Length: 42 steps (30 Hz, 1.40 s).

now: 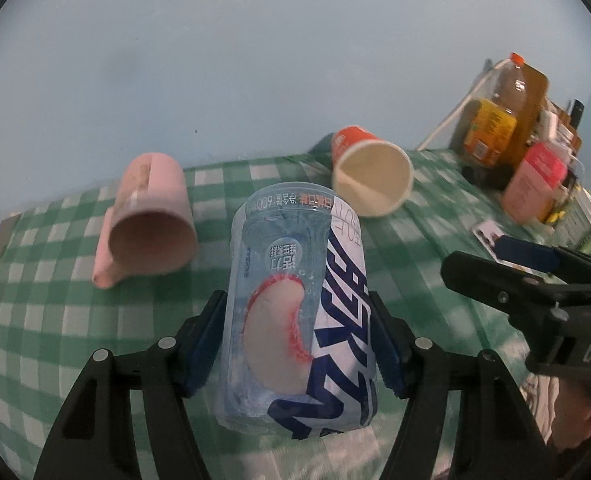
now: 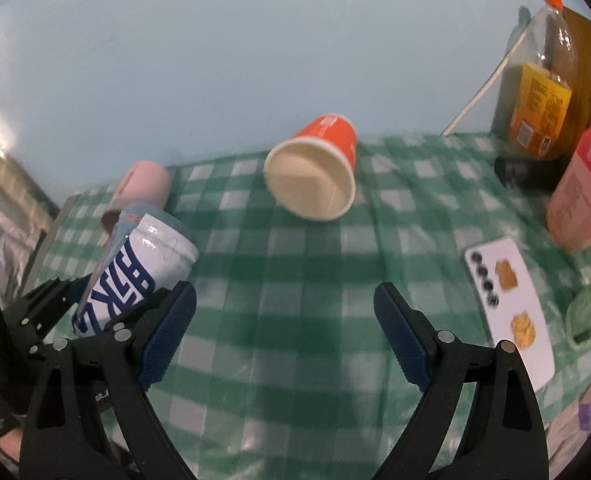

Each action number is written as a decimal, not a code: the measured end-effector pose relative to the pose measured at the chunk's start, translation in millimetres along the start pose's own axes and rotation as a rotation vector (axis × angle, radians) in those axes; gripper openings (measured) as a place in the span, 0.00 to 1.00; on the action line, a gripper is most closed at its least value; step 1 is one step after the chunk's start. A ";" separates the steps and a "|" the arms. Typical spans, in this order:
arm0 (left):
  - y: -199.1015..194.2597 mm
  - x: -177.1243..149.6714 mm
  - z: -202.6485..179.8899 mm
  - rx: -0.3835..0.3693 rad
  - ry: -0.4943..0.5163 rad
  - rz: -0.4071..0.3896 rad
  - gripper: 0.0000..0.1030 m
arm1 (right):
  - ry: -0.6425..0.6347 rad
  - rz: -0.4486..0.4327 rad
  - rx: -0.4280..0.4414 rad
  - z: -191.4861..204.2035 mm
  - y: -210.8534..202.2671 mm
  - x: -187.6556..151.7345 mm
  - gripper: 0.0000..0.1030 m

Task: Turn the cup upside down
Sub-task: 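Lift the clear cup with the left gripper toward the right gripper, then close the right gripper on the clear cup while the left gripper opens and releases it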

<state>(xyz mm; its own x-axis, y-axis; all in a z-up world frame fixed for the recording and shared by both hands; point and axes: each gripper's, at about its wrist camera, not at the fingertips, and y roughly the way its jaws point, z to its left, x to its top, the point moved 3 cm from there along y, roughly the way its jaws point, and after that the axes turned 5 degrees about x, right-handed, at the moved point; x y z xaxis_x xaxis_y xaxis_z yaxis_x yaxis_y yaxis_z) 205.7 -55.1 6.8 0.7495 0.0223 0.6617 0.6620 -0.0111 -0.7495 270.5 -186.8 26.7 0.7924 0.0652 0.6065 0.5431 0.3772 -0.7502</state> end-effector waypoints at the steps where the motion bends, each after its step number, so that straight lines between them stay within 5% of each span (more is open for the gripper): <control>1: -0.7 -5.4 -2.3 -0.009 0.006 0.007 0.67 | -0.002 0.001 0.004 3.2 -1.9 -4.9 0.87; 15: 12.9 -35.0 -14.3 0.003 0.036 0.047 0.68 | -0.035 0.041 0.042 12.7 2.5 -34.8 0.87; 21: 11.7 -35.2 -9.8 0.005 0.039 0.053 0.84 | -0.029 0.044 0.039 9.7 4.9 -34.3 0.87; 35: -44.8 -18.3 13.1 -0.063 -0.005 -0.028 0.86 | -0.044 0.001 0.040 28.8 -14.3 -20.4 0.87; 42: -57.4 -10.5 43.8 -0.001 -0.011 -0.053 0.87 | -0.031 0.039 0.058 50.2 -6.9 -11.4 0.87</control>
<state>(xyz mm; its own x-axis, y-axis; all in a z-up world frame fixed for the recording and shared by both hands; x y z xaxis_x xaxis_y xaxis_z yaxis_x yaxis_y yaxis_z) 159.5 -10.9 41.8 0.7130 0.0336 0.7004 0.7010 -0.0110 -0.7131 243.8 -143.8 38.2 0.8030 0.1091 0.5859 0.4946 0.4264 -0.7573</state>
